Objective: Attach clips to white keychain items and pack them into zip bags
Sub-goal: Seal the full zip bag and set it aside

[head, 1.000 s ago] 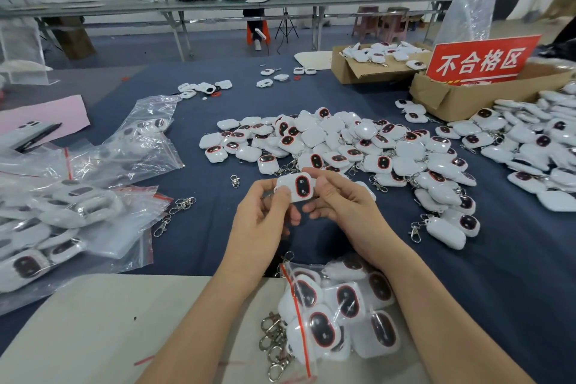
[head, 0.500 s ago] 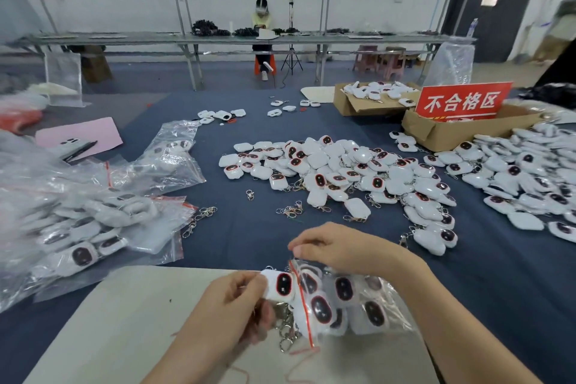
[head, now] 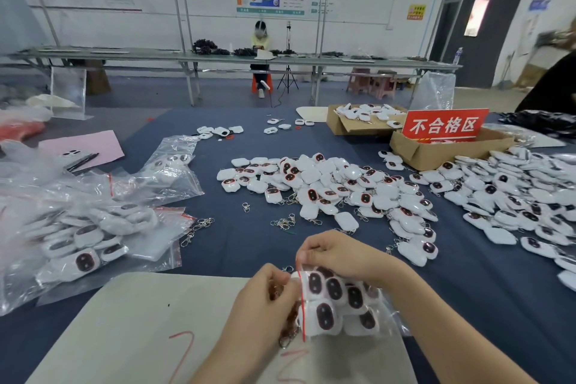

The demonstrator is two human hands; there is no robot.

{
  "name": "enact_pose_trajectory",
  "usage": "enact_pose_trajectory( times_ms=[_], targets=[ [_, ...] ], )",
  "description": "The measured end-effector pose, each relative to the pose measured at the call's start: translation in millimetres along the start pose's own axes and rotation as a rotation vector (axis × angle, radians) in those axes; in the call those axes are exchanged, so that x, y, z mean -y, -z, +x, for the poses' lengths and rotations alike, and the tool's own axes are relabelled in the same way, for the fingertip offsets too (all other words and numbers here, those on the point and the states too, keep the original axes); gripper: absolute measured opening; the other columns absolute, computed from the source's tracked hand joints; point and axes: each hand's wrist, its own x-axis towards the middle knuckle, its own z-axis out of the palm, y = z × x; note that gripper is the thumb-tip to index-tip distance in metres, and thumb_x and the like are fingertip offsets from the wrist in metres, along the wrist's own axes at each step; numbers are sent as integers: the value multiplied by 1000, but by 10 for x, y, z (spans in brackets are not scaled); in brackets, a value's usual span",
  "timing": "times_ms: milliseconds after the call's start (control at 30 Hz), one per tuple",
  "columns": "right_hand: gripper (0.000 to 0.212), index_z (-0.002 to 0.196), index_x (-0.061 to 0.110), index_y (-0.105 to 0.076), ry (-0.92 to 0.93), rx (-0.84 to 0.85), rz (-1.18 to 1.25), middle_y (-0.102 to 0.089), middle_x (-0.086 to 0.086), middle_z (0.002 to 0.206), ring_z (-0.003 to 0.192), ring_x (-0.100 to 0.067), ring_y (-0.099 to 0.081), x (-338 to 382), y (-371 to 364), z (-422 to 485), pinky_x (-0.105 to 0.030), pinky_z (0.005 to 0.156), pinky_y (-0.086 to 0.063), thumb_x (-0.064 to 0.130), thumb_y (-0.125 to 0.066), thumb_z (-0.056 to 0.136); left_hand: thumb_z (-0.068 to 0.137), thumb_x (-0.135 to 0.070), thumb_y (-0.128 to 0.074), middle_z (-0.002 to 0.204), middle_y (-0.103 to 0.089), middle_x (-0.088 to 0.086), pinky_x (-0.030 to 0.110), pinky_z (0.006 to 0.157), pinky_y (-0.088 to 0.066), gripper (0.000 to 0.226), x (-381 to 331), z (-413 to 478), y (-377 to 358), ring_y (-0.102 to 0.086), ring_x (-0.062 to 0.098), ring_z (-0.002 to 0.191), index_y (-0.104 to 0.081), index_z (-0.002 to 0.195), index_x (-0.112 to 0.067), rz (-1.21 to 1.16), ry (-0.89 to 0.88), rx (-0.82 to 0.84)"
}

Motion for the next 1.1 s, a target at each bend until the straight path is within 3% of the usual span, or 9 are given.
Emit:
enact_pose_trajectory(
  times_ms=[133,267,333,467,567,667,833,967,1100],
  targets=[
    [22,81,35,-74,29,-103,38,-76,14,90,85,4,-69,40,64,-84,-18,79,-45,31,-60,98,101,-25,-54,79,-67,8,27,62,-44,22,-69,-24,-147,-55,11,62,-68,86,-18,71,-128,45],
    [18,85,29,-72,87,-251,102,-77,12,85,80,3,-69,68,146,-183,-14,76,-47,30,-61,99,93,-43,-53,93,-71,-9,24,80,-49,17,-100,-93,-218,-65,6,90,-67,102,-43,85,-300,104],
    [16,86,29,-72,127,-334,136,-77,10,85,77,-1,-70,95,165,-233,-16,75,-47,31,-63,98,99,-33,-55,96,-69,-16,26,85,-49,24,-91,-103,-220,-64,5,94,-58,112,-54,194,-403,45],
    [16,88,24,-70,226,-459,317,-78,2,90,84,-12,-75,191,164,-354,-29,82,-51,31,-61,99,104,-22,-49,98,-67,-13,39,85,-53,30,-240,-52,-124,-66,10,94,-58,126,-40,304,-558,-72],
    [17,89,25,-70,273,-564,471,-78,1,98,93,-17,-74,239,148,-417,-41,89,-53,33,-60,98,102,-16,-55,109,-65,-21,21,80,-52,31,-420,2,5,-67,5,97,-60,127,-35,349,-713,-123],
    [26,94,16,-68,284,-643,681,-78,-1,98,91,-21,-75,272,82,-444,-32,75,-60,41,-61,90,101,-20,-57,119,-64,-25,4,78,-43,28,-479,-5,144,-64,-4,107,-60,125,-34,298,-797,-231],
    [25,89,18,-69,262,-677,776,-78,-3,97,92,-23,-75,232,-85,-429,-37,82,-58,41,-63,89,86,-44,-63,109,-66,-25,10,77,-48,27,-185,-62,145,-66,2,100,-63,112,-43,62,-472,-235],
    [16,78,30,-73,267,-697,807,-78,-5,98,96,-28,-74,224,-149,-432,-51,98,-53,41,-65,87,96,-25,-66,87,-74,-18,13,69,-48,7,-113,-10,84,-68,1,77,-70,97,-31,63,-373,-205],
    [19,82,29,-73,276,-724,843,-78,-6,101,101,-27,-73,197,-130,-460,-48,98,-53,43,-63,88,95,-22,-69,83,-75,-16,15,67,-47,13,-293,1,88,-68,7,75,-72,85,-29,90,-427,-223]
  ],
)
